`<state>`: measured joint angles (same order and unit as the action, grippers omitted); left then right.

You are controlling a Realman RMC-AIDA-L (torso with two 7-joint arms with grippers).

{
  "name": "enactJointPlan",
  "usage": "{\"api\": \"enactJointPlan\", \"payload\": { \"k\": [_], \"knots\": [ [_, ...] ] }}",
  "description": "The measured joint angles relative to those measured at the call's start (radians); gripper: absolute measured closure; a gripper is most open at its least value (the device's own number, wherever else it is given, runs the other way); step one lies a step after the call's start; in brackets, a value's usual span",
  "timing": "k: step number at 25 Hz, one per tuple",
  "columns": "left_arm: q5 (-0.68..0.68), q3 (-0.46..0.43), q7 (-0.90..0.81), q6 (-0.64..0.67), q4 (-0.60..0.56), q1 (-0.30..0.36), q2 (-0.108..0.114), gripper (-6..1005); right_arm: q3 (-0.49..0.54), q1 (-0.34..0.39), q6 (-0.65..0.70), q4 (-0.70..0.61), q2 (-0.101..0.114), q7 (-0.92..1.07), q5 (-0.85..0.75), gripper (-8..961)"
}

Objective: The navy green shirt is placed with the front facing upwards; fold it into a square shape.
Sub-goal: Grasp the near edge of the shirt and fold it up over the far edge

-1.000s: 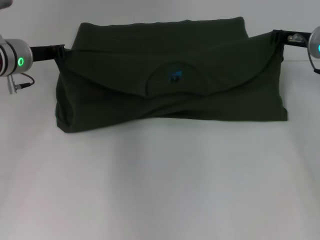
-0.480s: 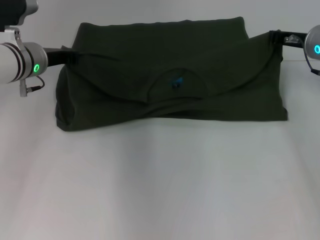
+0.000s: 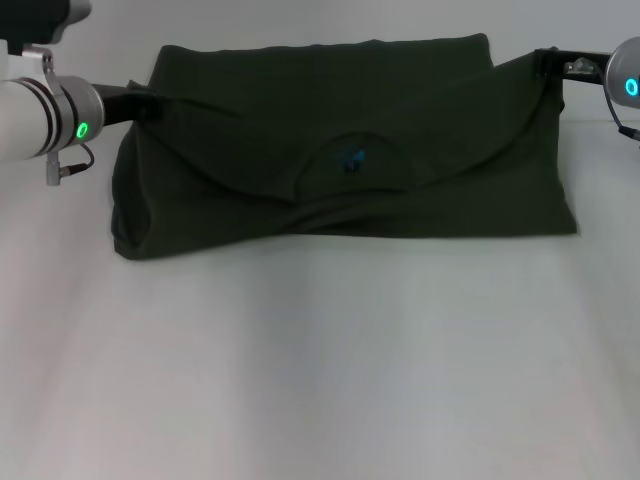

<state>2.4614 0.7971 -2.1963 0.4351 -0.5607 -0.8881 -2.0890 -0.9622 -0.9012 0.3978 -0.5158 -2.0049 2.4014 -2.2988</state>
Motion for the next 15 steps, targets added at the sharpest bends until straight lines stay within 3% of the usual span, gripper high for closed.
{"api": "enactJointPlan", "payload": {
  "k": [7, 13, 15],
  "knots": [
    [0.001, 0.017, 0.001, -0.037, 0.007, 0.006, -0.009, 987, -0.004, 0.002, -0.011, 0.009, 0.003, -0.001, -0.014, 921],
    [0.002, 0.05, 0.0, -0.037, 0.002, 0.004, -0.018, 972, -0.003, -0.06, 0.012, 0.066, 0.011, 0.071, -0.209, 898],
    [0.002, 0.047, -0.005, -0.037, 0.002, 0.0, -0.022, 957, -0.003, -0.074, 0.014, 0.078, 0.011, 0.088, -0.246, 832]
  ]
}}
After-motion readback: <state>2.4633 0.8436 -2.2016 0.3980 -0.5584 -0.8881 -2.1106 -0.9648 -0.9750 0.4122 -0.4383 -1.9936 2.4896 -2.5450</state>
